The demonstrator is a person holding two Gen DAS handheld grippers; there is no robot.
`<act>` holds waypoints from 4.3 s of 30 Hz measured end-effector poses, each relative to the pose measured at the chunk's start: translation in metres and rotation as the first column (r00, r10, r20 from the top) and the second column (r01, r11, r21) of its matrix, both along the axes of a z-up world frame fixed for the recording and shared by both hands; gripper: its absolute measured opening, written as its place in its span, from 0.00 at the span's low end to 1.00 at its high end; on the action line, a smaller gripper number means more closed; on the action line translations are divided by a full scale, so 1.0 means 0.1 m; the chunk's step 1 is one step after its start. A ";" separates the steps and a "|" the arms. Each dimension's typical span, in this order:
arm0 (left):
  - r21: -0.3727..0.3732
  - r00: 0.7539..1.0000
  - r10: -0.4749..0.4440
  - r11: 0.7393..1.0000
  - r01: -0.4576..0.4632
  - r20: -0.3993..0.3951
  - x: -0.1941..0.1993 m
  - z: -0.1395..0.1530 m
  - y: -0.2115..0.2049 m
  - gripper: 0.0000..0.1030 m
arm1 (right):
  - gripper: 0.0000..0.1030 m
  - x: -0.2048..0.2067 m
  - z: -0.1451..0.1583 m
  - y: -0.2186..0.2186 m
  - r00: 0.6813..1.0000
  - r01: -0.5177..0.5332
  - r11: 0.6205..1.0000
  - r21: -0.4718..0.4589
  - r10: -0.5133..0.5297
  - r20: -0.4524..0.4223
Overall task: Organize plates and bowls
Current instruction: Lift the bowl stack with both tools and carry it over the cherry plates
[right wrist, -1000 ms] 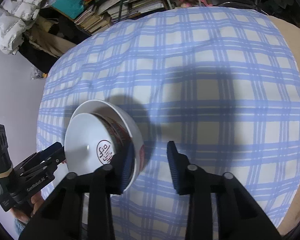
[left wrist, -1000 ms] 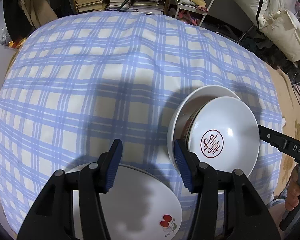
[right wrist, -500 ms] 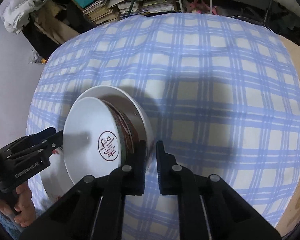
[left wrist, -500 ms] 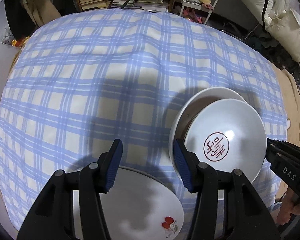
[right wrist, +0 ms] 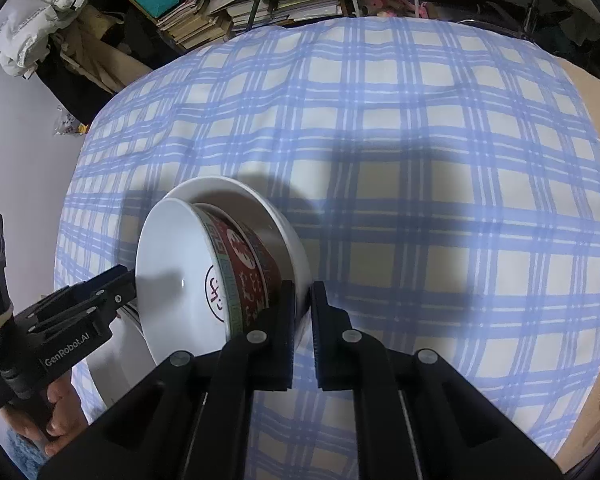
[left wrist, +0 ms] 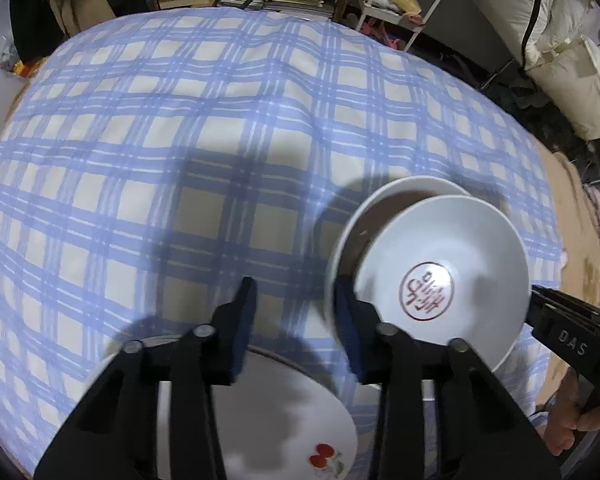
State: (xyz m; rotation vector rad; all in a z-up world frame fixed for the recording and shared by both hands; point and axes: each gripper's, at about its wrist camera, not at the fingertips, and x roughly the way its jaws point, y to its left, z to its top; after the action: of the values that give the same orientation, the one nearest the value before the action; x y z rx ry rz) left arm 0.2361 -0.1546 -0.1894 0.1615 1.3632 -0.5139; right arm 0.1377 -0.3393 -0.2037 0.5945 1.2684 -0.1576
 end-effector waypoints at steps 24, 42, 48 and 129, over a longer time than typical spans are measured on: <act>-0.065 0.991 0.096 0.993 -0.103 -0.096 0.02 -0.12 0.01 0.03 | 0.12 0.07 -0.01 -0.03 1.000 0.010 0.999 0.050 -0.008 -0.029; -0.048 0.987 0.137 0.989 -0.142 -0.086 -0.01 -0.13 0.02 0.02 | 0.10 0.05 0.01 0.02 1.000 -0.006 1.000 -0.005 0.006 -0.012; -0.058 0.986 0.153 0.986 -0.157 -0.065 -0.03 -0.13 0.04 0.02 | 0.10 0.04 0.03 0.06 1.000 0.008 1.000 -0.026 -0.008 -0.002; 0.080 0.967 0.249 0.964 -0.253 0.052 -0.75 0.41 1.56 0.03 | 0.08 -0.25 0.31 1.61 0.948 -0.293 0.953 -0.080 0.300 0.105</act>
State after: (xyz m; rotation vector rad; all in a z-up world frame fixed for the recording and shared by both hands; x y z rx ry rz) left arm 0.1607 0.0013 -0.1480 0.0669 1.3431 -0.2379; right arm 0.1131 -0.1782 -0.1725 0.3468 1.2193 0.0864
